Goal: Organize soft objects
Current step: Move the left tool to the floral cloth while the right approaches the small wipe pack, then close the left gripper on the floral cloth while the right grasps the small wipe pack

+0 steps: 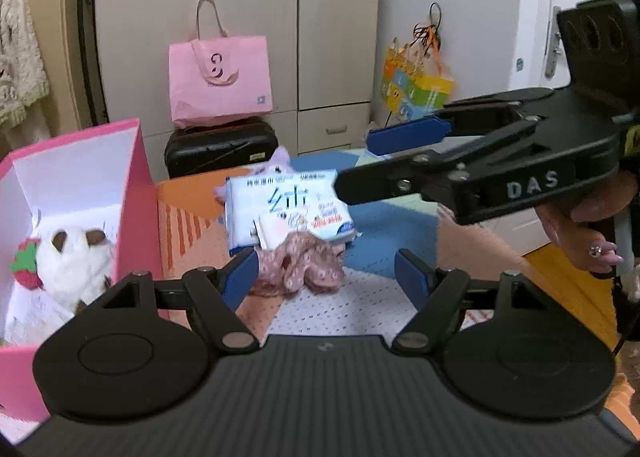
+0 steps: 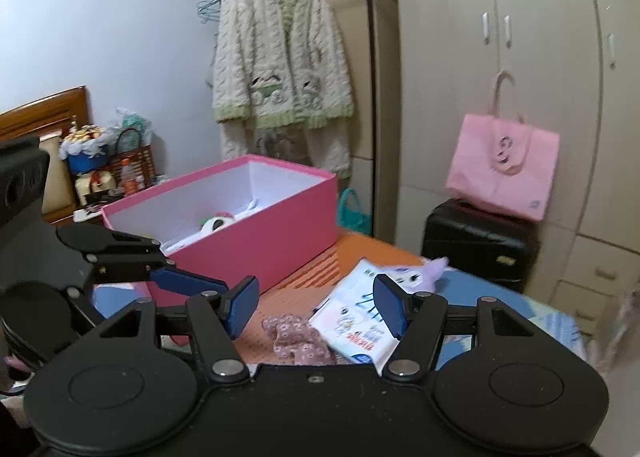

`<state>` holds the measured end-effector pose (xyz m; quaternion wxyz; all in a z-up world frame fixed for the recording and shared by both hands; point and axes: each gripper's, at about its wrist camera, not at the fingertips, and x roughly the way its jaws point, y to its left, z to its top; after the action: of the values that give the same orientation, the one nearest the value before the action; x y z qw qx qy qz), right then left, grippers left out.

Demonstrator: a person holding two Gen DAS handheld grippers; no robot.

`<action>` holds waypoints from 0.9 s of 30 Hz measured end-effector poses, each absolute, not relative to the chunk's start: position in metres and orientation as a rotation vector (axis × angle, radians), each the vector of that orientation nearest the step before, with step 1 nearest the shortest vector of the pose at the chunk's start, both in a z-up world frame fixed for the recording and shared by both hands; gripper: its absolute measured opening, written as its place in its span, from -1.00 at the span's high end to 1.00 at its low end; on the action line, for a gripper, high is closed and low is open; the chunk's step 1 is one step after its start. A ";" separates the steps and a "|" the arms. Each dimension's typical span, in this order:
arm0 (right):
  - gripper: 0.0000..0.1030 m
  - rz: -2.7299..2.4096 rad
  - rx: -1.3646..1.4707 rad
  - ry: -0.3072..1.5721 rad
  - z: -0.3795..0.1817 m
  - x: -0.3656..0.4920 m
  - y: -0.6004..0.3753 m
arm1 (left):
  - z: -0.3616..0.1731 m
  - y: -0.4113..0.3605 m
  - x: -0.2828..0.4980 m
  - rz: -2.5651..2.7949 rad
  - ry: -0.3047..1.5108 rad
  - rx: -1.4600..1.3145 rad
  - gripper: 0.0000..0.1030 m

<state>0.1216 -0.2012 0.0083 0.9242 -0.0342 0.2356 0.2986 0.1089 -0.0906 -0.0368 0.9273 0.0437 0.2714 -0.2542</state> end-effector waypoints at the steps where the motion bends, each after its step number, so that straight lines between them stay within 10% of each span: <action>1: -0.27 0.619 -0.075 0.489 0.003 0.126 -0.200 | -0.041 -0.091 0.110 -0.515 0.556 0.077 -0.44; 8: 0.24 0.620 -0.173 0.537 -0.024 0.143 -0.192 | -0.067 -0.101 0.127 -0.462 0.532 0.061 -0.44; 27: -0.21 0.739 -0.414 0.653 -0.048 0.189 -0.186 | -0.103 -0.109 0.171 -0.407 0.614 0.062 -0.55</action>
<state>0.1890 -0.1855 -0.0481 0.8604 -0.1973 0.3113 0.3520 0.1715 -0.1094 -0.1029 0.9324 0.0302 0.3003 -0.1989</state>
